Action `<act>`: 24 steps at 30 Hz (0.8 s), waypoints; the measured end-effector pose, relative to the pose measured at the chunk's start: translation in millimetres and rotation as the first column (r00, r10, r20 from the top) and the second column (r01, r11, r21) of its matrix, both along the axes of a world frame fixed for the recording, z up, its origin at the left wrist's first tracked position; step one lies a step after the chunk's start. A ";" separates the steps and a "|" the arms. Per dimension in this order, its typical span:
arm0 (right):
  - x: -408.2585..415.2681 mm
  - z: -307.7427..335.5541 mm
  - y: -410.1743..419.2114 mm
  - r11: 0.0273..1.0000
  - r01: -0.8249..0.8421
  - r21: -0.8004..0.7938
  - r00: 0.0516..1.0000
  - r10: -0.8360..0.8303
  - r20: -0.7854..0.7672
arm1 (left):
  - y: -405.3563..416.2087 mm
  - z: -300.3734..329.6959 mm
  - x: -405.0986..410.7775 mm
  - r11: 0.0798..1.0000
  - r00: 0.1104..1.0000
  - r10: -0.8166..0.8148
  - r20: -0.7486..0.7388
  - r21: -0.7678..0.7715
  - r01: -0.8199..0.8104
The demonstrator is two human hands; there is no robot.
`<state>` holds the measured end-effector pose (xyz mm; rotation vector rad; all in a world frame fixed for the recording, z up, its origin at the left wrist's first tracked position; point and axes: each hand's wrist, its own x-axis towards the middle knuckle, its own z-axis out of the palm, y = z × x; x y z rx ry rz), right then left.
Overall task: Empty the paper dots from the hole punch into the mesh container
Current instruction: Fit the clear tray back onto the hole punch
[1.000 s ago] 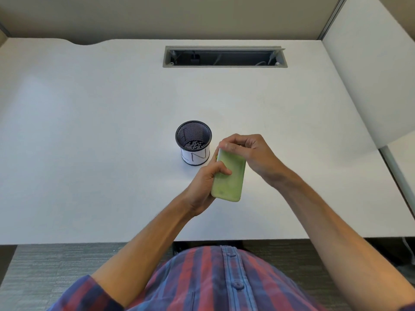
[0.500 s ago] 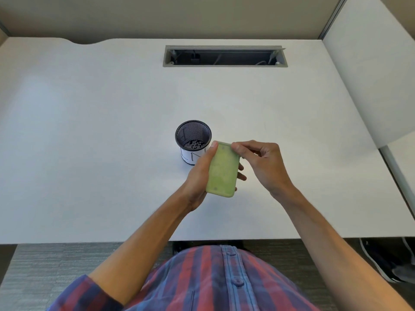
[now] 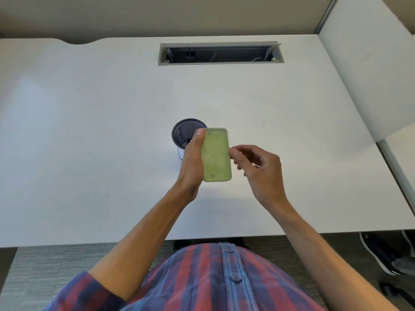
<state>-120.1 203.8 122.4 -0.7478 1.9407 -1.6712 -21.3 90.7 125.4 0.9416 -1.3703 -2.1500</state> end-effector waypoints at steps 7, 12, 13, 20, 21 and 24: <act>17.4 2.6 7.7 0.989 -0.136 -0.063 0.955 0.148 0.258 | 4.7 6.6 -5.1 1.000 0.999 0.029 -0.014 0.000 -0.029; 26.2 2.2 7.1 0.995 -0.048 -0.091 0.948 0.074 0.309 | 6.2 7.4 -6.0 0.999 0.999 0.047 -0.006 0.014 -0.047; 26.3 2.1 8.4 0.993 -0.066 -0.099 0.936 0.096 0.338 | 6.0 7.6 -5.8 0.998 0.999 0.052 -0.006 0.025 -0.051; 21.0 4.8 14.8 0.972 -0.202 -0.116 0.903 0.231 0.361 | 3.2 7.0 -3.8 0.983 0.994 0.112 0.014 0.142 -0.113; 21.7 4.9 14.3 0.974 -0.193 -0.118 0.906 0.223 0.359 | 3.3 6.4 -3.9 0.982 0.993 0.120 0.018 0.145 -0.121; 26.4 3.9 12.3 0.977 -0.171 -0.130 0.896 0.209 0.393 | 2.7 5.9 -3.8 0.985 0.991 0.130 0.029 0.112 -0.132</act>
